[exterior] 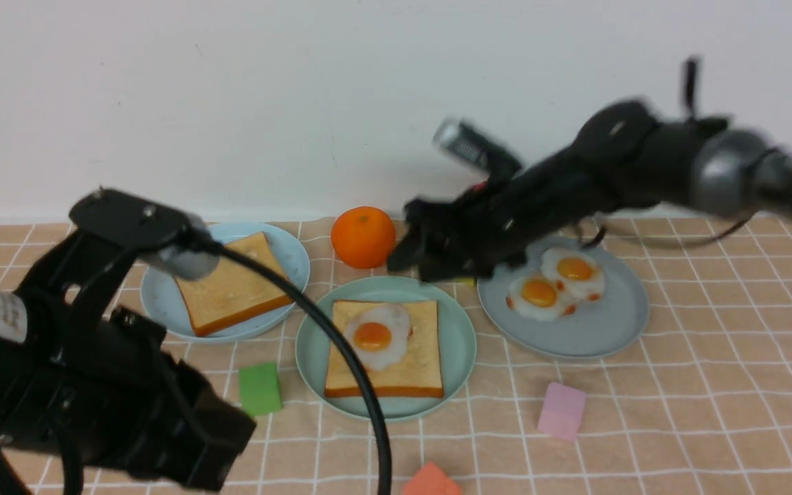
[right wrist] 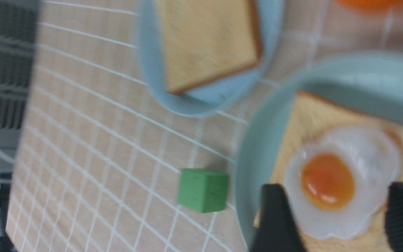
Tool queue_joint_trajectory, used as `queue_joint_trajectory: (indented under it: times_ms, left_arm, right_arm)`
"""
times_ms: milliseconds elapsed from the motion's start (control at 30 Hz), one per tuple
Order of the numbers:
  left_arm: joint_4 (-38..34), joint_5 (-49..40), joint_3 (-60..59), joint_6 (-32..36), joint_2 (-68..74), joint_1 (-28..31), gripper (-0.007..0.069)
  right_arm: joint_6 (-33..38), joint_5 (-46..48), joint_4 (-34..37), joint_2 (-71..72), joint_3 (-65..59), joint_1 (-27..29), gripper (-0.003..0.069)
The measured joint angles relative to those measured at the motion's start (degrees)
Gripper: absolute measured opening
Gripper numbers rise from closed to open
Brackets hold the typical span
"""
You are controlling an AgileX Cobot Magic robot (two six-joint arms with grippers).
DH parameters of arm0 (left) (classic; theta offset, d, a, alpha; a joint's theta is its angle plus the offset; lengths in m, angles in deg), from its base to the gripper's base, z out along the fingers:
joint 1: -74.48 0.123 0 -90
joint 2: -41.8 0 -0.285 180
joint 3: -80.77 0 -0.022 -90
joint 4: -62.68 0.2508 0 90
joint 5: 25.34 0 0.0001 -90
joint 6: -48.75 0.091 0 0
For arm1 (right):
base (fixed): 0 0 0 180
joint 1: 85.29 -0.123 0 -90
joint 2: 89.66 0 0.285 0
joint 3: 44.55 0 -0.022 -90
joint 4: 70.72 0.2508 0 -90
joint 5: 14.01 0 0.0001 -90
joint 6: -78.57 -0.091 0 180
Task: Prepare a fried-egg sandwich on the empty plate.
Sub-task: Use the left arm to grab a slice of bread
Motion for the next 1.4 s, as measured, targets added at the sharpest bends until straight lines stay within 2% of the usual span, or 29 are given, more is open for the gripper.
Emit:
queue_joint_trajectory:
  times_ms: [100, 233, 333, 367, 467, 500, 533, 600, 767, 867, 933, 1167, 1267, 1400]
  left_arm:
    - [0.0, 4.8, -0.1, 0.0, 0.0, 0.0, 0.0071]
    - [-0.3, 11.6, -0.7, -0.1, 1.2, 0.0, 0.0071]
    - [-0.4, 17.9, -1.1, -4.2, 5.9, 0.1, 0.0074]
    - [-0.6, 18.3, -1.1, -5.3, 7.4, 0.3, 0.0074]
    - [-1.2, 16.6, 1.3, -10.9, 13.6, 3.9, 0.0074]
    - [-1.3, 16.1, 1.6, -11.4, 14.5, 4.7, 0.0074]
    - [-2.3, 13.4, 5.0, -12.6, 17.8, 8.7, 0.0074]
    - [-4.5, 9.6, 9.0, -12.6, 21.5, 14.6, 0.0074]
    - [-12.9, 6.2, 15.6, -14.4, 30.9, 27.7, 0.0088]
    - [-17.1, 8.7, 16.1, -15.6, 34.7, 31.2, 0.0125]
    - [-18.8, 10.9, 16.4, -15.7, 37.0, 31.9, 0.0167]
    - [-22.4, 22.1, 16.6, -9.9, 45.0, 30.4, 0.0426]
    - [-23.9, 25.6, 16.8, -6.7, 48.2, 30.4, 0.0463]
    - [-27.6, 27.0, 16.8, -2.3, 52.2, 30.4, 0.0465]
  right_arm:
    - [5.5, 4.2, -0.1, 6.0, 2.2, 3.0, 0.0493]
    - [11.0, 10.2, -0.4, 14.6, 3.6, 6.3, 0.0479]
    - [14.2, 18.9, -3.0, 23.2, 3.6, 7.6, 0.0368]
    - [14.5, 20.6, -3.4, 24.4, 3.4, 7.6, 0.0341]
    - [15.3, 23.2, -4.4, 31.1, -0.7, 7.1, 0.0171]
    - [15.4, 23.2, -4.4, 31.5, -1.0, 7.1, 0.0160]
    - [15.8, 23.3, -4.7, 35.2, -4.2, 6.4, 0.0072]
    - [16.6, 21.7, -4.8, 40.4, -8.9, 5.1, -0.0001]
    - [20.0, 14.8, -4.5, 54.1, -22.4, -0.1, -0.0013]
    - [21.0, 12.8, -4.4, 59.4, -28.8, -2.0, -0.0013]
    - [21.4, 11.9, -4.8, 61.6, -32.9, -2.2, -0.0013]
    - [20.1, 11.9, -5.2, 64.5, -40.0, -2.4, -0.0009]
    - [20.0, 12.3, -4.2, 64.6, -40.1, -2.4, -0.0009]
    - [19.9, 12.4, -3.9, 64.6, -40.1, -2.4, -0.0006]
